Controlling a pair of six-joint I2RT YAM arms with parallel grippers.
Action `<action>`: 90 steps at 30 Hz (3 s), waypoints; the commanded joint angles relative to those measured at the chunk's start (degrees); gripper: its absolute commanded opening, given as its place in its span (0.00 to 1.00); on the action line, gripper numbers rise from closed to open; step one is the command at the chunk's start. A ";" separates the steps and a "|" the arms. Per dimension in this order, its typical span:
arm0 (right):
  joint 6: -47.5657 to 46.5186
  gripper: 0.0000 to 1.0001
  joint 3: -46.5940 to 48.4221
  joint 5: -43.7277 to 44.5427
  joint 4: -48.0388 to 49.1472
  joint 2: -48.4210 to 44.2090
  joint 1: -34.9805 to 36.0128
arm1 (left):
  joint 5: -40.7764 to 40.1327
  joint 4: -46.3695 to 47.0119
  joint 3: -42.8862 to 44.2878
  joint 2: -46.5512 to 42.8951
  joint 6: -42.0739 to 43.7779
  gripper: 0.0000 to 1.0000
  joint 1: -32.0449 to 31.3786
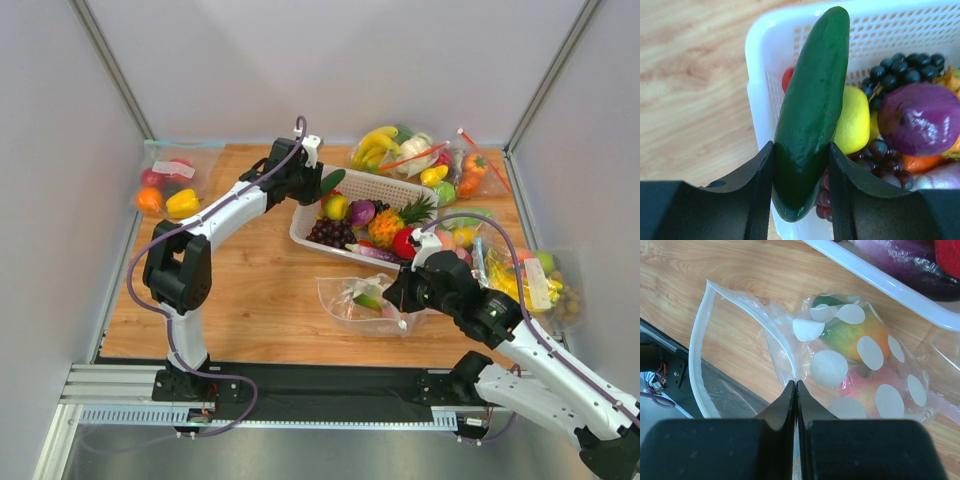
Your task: Open the zip-top bag and remove the fake food
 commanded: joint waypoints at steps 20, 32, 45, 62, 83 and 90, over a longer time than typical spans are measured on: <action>-0.76 0.00 2.14 -1.05 3.17 -0.29 -0.12 | -3.08 2.23 -6.69 -7.18 -0.96 0.77 -0.93; -0.76 0.00 3.10 0.35 2.03 -0.91 -0.12 | -6.95 0.82 -11.07 -21.24 4.93 0.78 -9.26; 0.91 0.00 3.81 5.72 -0.08 -3.02 -0.12 | -2.82 2.40 -26.64 -41.90 2.74 0.75 -27.90; 2.41 0.00 4.33 6.68 -1.75 -5.30 -0.12 | 0.70 13.91 -31.57 -32.34 -2.28 0.74 -37.49; 5.75 0.00 3.64 15.82 -9.75 -11.10 -0.12 | 3.15 29.46 -25.94 -9.65 -5.43 0.78 -41.09; 6.54 0.00 2.40 15.83 -9.84 -12.34 -0.12 | 3.85 31.66 -23.05 -5.53 -7.02 0.79 -41.09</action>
